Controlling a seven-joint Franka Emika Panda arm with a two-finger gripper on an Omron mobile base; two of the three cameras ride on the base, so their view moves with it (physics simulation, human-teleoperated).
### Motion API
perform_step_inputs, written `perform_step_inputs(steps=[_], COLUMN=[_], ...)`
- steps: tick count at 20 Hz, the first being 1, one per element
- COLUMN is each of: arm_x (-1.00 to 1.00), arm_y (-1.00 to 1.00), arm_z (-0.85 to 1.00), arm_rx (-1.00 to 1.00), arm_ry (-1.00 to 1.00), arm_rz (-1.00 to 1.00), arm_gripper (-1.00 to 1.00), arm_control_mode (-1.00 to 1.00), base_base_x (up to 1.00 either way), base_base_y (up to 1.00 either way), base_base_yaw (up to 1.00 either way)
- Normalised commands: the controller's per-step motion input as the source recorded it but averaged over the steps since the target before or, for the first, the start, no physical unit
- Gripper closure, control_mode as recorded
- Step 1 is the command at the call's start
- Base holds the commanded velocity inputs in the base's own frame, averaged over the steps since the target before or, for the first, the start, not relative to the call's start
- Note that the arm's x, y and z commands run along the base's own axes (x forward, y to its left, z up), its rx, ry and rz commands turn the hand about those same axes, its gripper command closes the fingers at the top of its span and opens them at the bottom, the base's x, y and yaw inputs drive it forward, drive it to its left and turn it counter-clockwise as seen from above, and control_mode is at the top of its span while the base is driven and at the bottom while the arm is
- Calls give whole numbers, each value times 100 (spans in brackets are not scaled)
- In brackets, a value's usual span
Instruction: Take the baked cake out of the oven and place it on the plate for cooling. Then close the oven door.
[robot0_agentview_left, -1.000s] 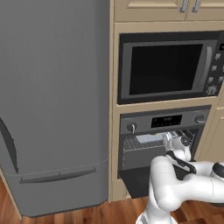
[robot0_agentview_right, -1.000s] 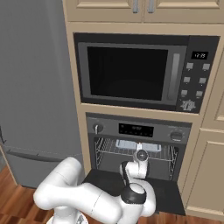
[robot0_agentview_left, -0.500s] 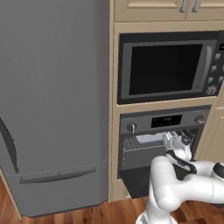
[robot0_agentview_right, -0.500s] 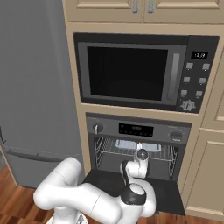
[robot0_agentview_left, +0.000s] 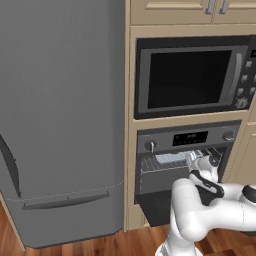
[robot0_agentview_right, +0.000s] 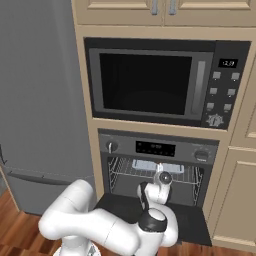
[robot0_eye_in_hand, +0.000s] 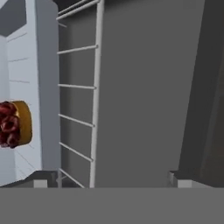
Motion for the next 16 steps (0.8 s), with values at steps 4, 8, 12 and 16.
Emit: perform_step_inputs(steps=[4,8,12,16], arm_x=[26,22,6,0], arm_y=[0,0,0,0], arm_z=[-24,-14,0,0], arm_rx=[2,0,0,0], arm_ry=[-10,-6,0,0], arm_rz=[0,0,0,0], arm_gripper=[-100,-100,-100,-100], arm_control_mode=[-100,-100,-100,-100], base_base_x=[0,0,0,0], base_base_y=[0,0,0,0], base_base_yaw=[0,0,0,0])
